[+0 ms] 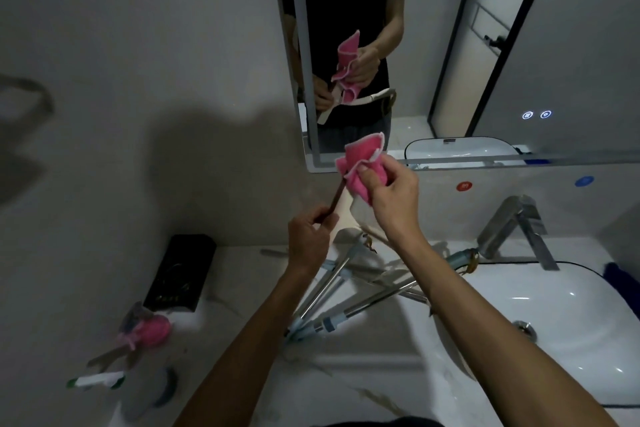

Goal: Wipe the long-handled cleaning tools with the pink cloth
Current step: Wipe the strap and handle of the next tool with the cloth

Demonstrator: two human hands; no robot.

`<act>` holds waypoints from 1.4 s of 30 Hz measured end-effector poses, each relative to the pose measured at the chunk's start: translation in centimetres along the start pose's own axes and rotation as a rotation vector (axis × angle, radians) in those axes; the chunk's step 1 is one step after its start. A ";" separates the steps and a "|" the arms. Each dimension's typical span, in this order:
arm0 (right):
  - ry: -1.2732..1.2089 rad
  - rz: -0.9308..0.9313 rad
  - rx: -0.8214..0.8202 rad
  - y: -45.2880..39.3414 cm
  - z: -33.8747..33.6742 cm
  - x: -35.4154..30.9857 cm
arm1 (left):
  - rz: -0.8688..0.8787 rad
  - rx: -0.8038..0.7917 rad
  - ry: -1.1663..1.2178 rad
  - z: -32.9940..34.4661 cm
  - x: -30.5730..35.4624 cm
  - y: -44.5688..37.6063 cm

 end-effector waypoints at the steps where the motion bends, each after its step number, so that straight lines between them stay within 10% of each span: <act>1: 0.022 -0.001 -0.016 -0.1 0.2 0.1 | -0.004 0.025 0.029 -0.3 0.0 0.0; 17: 1.018 -0.042 -0.458 2.1 4.5 5.7 | 0.120 0.145 -0.040 -4.3 0.3 -3.1; 32: 0.865 0.097 -0.438 1.5 4.3 6.6 | 0.154 0.019 -0.006 -0.8 1.3 -1.6; 42: 0.980 0.295 -0.491 1.4 1.8 8.9 | 0.132 0.209 -0.025 -5.0 -0.6 -3.7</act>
Point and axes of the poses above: each hand's wrist, its own y-axis away from the middle knuckle, its own z-axis out of the palm, x = y × z, the point moved 8 cm from there along -y, towards the middle knuckle, and after that the axes turned 1 degree about z, right-handed, at the moved point
